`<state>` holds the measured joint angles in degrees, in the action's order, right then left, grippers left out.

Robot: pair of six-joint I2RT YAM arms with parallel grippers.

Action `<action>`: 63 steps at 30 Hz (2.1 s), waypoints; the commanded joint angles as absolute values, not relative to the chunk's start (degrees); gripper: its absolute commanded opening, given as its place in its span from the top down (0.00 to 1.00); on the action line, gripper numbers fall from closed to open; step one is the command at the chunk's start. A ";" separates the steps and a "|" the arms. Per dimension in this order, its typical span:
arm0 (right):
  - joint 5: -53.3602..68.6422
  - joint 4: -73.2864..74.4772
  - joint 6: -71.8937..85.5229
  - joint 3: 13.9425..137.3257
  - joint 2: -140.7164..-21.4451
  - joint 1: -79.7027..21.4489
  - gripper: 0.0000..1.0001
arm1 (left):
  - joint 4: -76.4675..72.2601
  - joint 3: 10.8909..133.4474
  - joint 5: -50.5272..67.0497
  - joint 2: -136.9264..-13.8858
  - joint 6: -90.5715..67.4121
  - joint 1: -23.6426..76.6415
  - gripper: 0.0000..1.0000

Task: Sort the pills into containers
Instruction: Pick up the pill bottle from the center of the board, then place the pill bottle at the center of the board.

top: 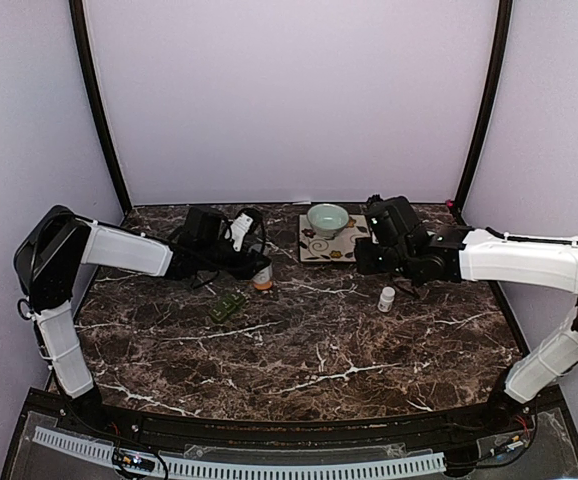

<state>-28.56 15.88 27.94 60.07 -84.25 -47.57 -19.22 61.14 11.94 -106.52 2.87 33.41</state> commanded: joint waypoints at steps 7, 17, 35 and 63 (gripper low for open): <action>-30.80 13.94 29.38 56.18 -76.58 -41.69 0.49 | -15.45 71.90 16.59 -105.09 10.74 43.95 0.75; -31.68 14.49 31.25 50.87 -68.17 -35.23 0.49 | -10.90 91.36 13.44 -119.60 12.13 50.52 0.76; -30.06 13.36 31.90 47.68 -63.42 -32.08 0.49 | -3.79 110.98 10.53 -134.83 13.07 55.62 0.76; -27.99 14.25 31.83 47.81 -62.37 -31.96 0.49 | -3.08 113.10 7.97 -137.11 12.53 55.81 0.17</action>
